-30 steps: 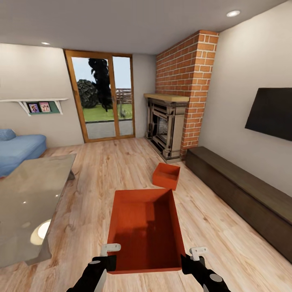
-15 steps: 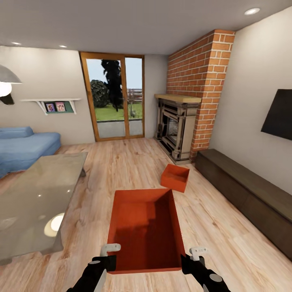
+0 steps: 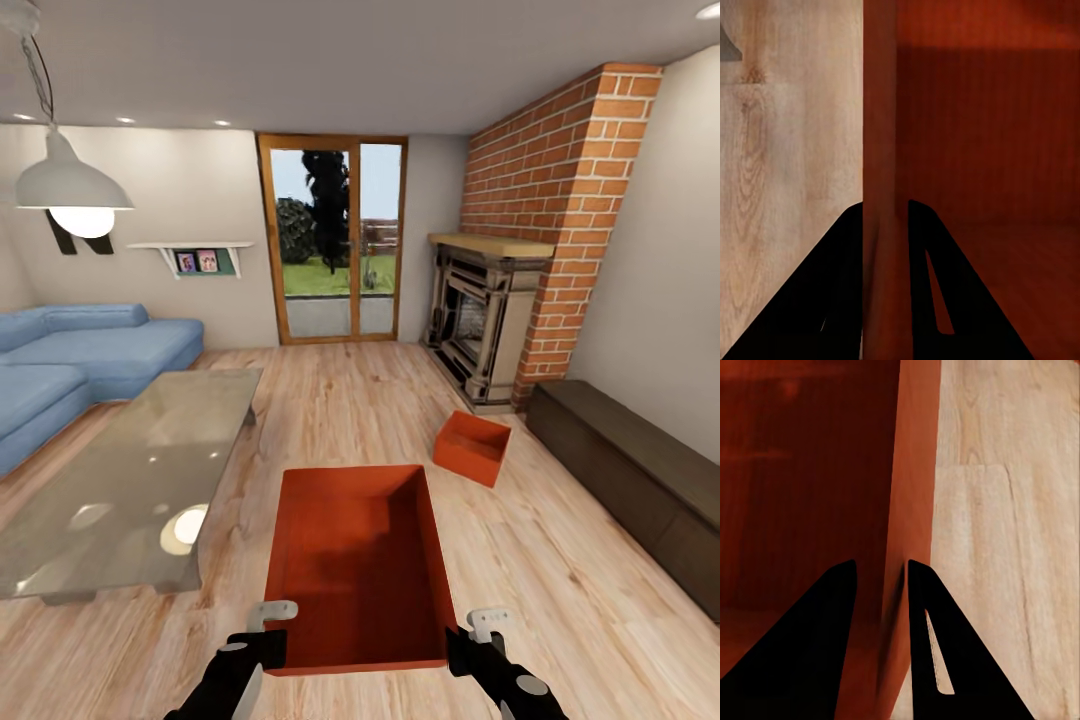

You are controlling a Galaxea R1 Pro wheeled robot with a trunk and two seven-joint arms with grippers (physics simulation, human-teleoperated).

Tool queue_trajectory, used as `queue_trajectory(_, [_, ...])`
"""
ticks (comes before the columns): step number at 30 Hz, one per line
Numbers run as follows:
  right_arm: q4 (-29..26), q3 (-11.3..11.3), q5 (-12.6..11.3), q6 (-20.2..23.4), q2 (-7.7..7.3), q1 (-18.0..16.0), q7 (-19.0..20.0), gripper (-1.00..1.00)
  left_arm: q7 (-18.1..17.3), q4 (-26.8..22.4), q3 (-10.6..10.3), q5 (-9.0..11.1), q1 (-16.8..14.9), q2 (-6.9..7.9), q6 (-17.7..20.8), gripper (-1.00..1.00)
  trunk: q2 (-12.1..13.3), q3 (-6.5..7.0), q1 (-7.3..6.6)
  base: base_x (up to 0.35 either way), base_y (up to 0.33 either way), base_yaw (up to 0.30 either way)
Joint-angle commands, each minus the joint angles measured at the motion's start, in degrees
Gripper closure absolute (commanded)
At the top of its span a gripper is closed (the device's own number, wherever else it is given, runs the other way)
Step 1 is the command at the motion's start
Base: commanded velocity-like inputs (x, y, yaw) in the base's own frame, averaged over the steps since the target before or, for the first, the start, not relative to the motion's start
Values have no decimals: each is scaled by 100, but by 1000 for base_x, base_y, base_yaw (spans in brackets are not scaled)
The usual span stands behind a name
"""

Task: Move the two storage containers from the living room to the garage. In the garage, place one container on the floor and stack the other container on top of it (either order is fine).

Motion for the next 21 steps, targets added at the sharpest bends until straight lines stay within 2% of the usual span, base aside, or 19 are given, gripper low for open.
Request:
queue_trajectory(1, [-7,178,-21,24,-2,0,-24,100,49,-6,-31,-87,-4,-13,43,100,31,7,-20,0,0,295])
queue_trajectory(15, [-7,179,-19,24,-2,0,-24,100,49,-10,-31,-87,-4,-13,46,100,592,280,-327,0,0,295])
queue_trajectory(21, [-7,181,-17,24,-2,0,-24,100,49,-8,-31,-87,-4,-13,44,100,592,299,-327,0,0,295])
